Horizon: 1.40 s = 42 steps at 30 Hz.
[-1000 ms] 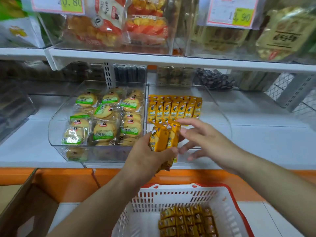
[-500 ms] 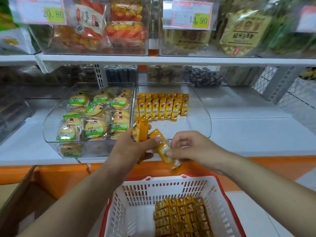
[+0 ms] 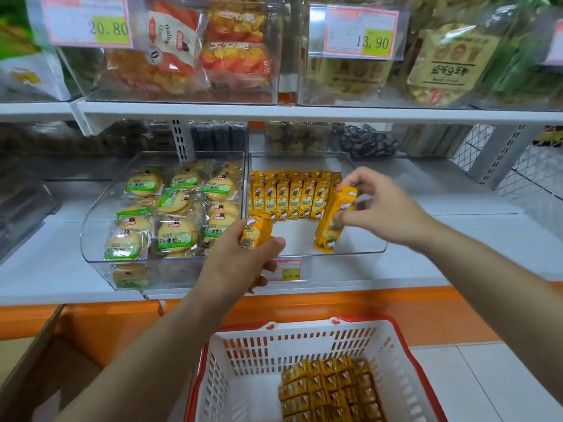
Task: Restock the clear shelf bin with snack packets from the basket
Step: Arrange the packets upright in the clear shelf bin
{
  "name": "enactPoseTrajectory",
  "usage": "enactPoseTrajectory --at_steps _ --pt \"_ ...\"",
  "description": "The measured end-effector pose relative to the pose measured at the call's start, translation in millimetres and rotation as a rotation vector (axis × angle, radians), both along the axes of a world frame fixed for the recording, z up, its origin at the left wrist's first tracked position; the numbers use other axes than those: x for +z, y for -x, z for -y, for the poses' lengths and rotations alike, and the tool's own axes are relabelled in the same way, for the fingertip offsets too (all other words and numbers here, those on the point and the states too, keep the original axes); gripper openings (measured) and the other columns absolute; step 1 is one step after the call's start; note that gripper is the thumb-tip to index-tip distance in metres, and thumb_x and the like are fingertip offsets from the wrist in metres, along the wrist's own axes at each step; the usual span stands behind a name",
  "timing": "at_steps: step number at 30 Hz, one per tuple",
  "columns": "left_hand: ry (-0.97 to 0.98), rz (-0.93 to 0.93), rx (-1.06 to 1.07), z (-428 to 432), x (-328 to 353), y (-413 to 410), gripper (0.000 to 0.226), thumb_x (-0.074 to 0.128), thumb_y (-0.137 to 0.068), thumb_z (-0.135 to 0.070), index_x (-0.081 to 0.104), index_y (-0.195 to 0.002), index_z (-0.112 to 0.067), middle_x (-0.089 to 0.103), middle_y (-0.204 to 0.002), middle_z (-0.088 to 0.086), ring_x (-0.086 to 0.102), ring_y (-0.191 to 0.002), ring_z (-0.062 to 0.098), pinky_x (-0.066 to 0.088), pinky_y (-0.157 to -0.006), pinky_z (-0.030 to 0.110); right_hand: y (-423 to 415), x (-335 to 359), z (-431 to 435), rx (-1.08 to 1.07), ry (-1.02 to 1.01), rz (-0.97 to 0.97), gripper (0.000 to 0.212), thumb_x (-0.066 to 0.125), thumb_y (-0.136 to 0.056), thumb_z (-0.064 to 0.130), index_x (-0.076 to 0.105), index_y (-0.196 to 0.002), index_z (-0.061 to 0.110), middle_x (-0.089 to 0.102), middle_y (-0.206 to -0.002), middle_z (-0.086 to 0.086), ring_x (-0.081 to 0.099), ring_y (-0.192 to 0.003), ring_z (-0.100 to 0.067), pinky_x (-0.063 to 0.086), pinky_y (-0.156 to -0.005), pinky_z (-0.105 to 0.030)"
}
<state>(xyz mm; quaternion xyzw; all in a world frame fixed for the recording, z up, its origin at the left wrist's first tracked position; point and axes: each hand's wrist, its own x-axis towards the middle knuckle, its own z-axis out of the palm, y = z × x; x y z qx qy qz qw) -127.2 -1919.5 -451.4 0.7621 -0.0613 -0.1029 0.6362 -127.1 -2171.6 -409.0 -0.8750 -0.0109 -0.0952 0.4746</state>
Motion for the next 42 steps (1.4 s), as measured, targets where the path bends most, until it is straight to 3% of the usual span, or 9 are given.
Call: enactPoseTrajectory --at_steps 8,11,15,23,30,34,37,40,42 --pt "0.01 -0.052 -0.015 -1.8 -1.9 -9.0 0.032 0.071 -0.092 -0.031 0.064 -0.121 -0.019 0.077 -0.074 0.002 0.067 -0.054 0.014 0.051 -0.048 0.026 -107.4 -8.2 44.6 -0.157 0.855 -0.061 0.046 0.083 -0.074 0.042 0.068 -0.114 0.025 0.071 -0.109 -0.002 0.062 -0.106 -0.028 0.049 -0.093 -0.044" --pt "0.037 -0.062 -0.02 -1.9 -7.0 -12.2 0.028 0.07 -0.092 -0.024 0.063 -0.119 -0.02 0.079 -0.087 0.003 0.071 -0.065 0.02 0.058 -0.061 0.042 -136.4 -17.5 53.5 -0.106 0.996 -0.127 0.046 0.076 -0.081 0.04 0.061 -0.121 0.023 0.065 -0.116 -0.007 0.059 -0.104 -0.029 0.05 -0.089 -0.04" --pt "0.024 -0.082 -0.016 -0.7 -15.5 -17.3 0.038 0.071 -0.092 -0.018 0.06 -0.128 -0.016 0.078 -0.087 0.006 0.072 -0.062 0.012 0.051 -0.049 0.025 -163.3 -25.7 53.2 -0.051 1.163 -0.154 0.036 0.068 -0.085 0.035 0.062 -0.117 0.021 0.062 -0.116 -0.007 0.056 -0.098 -0.026 0.048 -0.086 -0.036" --pt "0.052 -0.105 -0.071 7.0 -23.6 -22.7 0.042 0.073 -0.09 -0.017 0.059 -0.129 -0.019 0.077 -0.089 -0.002 0.072 -0.065 0.01 0.054 -0.052 0.024 -186.8 -31.5 52.2 -0.057 1.374 -0.164 0.041 0.069 -0.081 0.055 0.063 -0.11 0.026 0.064 -0.107 0.0 0.055 -0.092 -0.023 0.046 -0.075 -0.033" --pt "0.166 -0.131 -0.153 9.3 -25.5 -22.5 0.072 0.079 -0.082 -0.004 0.054 -0.141 -0.037 0.073 -0.114 -0.003 0.073 -0.102 0.028 0.062 -0.084 0.047 -132.5 -13.2 46.6 -0.118 0.999 0.023 0.041 0.073 -0.082 0.05 0.067 -0.114 0.026 0.064 -0.115 -0.003 0.06 -0.104 -0.025 0.05 -0.085 -0.035" --pt "0.219 -0.116 -0.188 15.6 -25.2 -15.6 0.075 0.08 -0.084 -0.003 0.055 -0.139 -0.047 0.072 -0.111 -0.001 0.074 -0.1 0.025 0.06 -0.071 0.034 -47.8 -15.6 16.5 -0.009 0.353 0.124 0.018 0.081 -0.08 0.033 0.07 -0.094 0.028 0.07 -0.092 0.01 0.062 -0.081 -0.011 0.053 -0.08 -0.035" --pt "0.199 -0.088 -0.227 25.6 -19.4 -4.7 0.075 0.082 -0.083 -0.005 0.053 -0.142 -0.043 0.075 -0.107 -0.001 0.075 -0.097 0.022 0.06 -0.071 0.033 8.6 -21.6 -13.9 0.165 -0.054 0.006 0.028 0.07 -0.091 0.029 0.066 -0.117 0.039 0.067 -0.107 0.009 0.065 -0.089 -0.013 0.053 -0.077 -0.027" --pt "0.171 -0.058 -0.226 36.2 -13.1 8.8 0.071 0.083 -0.082 -0.004 0.054 -0.141 -0.032 0.077 -0.109 0.003 0.075 -0.098 0.023 0.061 -0.071 0.036 30.7 -24.2 -28.1 0.273 -0.139 -0.056 0.033 0.06 -0.098 0.027 0.059 -0.129 0.038 0.064 -0.117 0.015 0.066 -0.097 -0.014 0.055 -0.074 -0.026" --pt "0.176 -0.046 -0.174 40.0 -9.4 17.0 0.062 0.082 -0.082 -0.003 0.059 -0.134 -0.028 0.077 -0.106 0.007 0.076 -0.089 0.023 0.06 -0.069 0.032 36.1 -21.3 -27.0 0.246 -0.127 -0.012 0.022 0.062 -0.097 0.02 0.065 -0.115 0.031 0.066 -0.107 0.016 0.064 -0.085 -0.02 0.054 -0.07 -0.03"
